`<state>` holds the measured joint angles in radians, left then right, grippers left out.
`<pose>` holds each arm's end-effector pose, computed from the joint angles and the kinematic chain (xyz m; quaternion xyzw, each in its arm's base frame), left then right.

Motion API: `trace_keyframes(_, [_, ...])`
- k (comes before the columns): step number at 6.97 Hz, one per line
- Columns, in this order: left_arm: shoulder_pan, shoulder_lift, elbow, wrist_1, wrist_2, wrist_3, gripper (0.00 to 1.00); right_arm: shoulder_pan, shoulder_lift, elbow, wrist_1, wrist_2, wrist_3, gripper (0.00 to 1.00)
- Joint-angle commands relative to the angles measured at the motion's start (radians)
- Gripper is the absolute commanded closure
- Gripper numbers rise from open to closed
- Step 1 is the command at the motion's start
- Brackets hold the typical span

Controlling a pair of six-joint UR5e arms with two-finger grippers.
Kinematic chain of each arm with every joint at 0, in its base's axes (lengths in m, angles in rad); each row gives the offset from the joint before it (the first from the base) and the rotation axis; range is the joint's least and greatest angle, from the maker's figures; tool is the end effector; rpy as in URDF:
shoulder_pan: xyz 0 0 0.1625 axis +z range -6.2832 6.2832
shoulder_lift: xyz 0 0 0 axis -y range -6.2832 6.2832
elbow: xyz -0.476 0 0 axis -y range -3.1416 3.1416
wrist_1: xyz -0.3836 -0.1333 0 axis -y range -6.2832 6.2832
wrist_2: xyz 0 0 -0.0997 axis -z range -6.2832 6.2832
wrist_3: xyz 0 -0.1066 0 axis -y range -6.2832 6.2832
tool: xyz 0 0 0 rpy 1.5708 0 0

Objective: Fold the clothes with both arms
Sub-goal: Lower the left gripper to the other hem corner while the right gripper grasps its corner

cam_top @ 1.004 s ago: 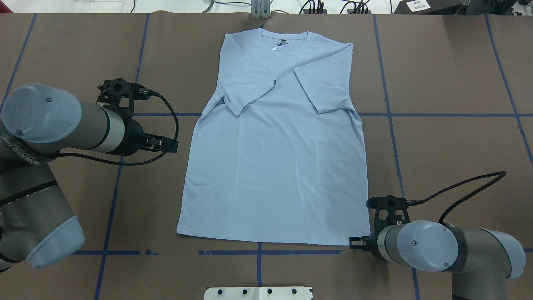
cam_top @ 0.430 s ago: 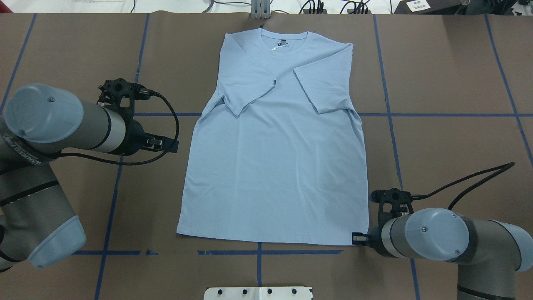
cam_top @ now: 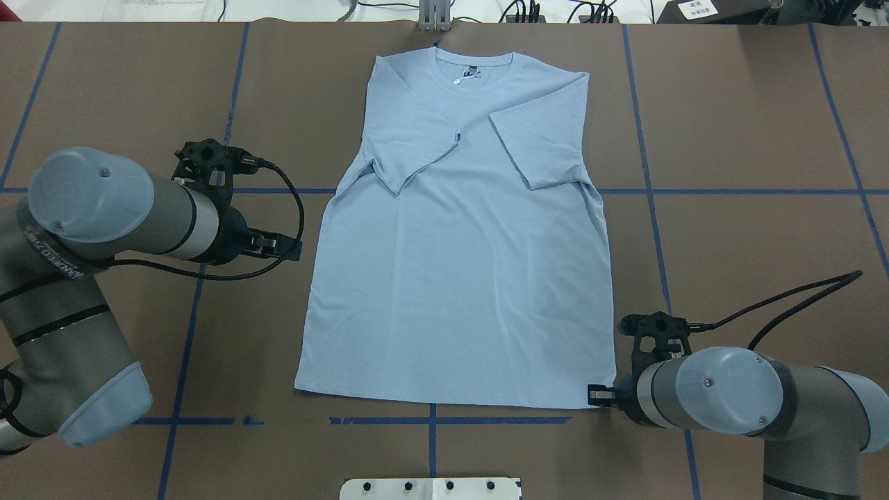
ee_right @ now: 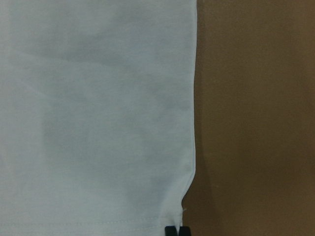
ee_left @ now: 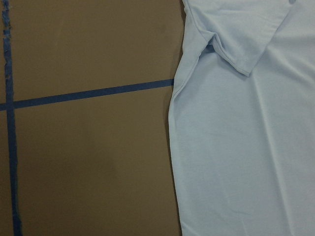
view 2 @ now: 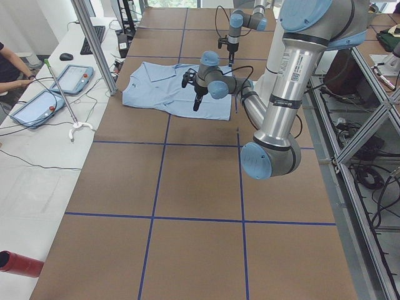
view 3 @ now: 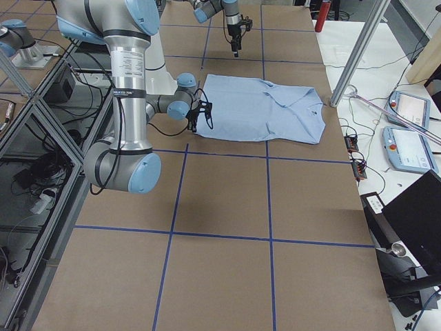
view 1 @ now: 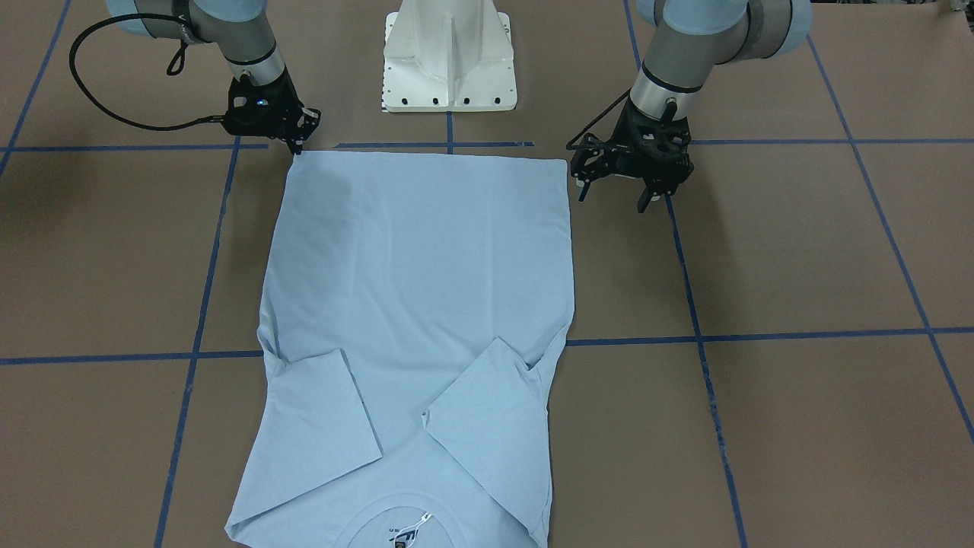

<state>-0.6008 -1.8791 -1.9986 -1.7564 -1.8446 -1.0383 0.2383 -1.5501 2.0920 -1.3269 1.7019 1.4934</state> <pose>0.4117 -0.4088 0.3411 0.1334 0.4373 0.0304 0.8888 -0.4419 -0.2302 0.4447 0.0003 -0.3868 0.0491 0.9209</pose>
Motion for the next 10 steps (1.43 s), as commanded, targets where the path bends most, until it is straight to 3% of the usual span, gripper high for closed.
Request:
trace_keyframes(1, [0.149,0.0,-0.026,0.0,0.004,-0.279,0.0,0.009,0.005,0.011,0.001,-0.004,-0.001,1.0])
trace_keyframes(2, [0.259,0.001,-0.031,0.0,0.045,-0.474,0.0,0.013,0.008,0.022,0.002,-0.004,-0.001,1.0])
trace_keyframes(3, [0.297,0.005,-0.028,0.005,0.109,-0.529,0.0,0.013,0.015,0.026,0.002,-0.005,-0.001,1.0])
trace_keyframes(6, [0.334,0.005,0.081,0.009,0.169,-0.534,0.04,0.015,0.024,0.028,0.002,-0.005,-0.001,1.0])
trace_keyframes(10, [0.335,0.011,0.07,0.012,0.169,-0.539,0.12,0.027,0.024,0.028,0.002,-0.005,-0.002,1.0])
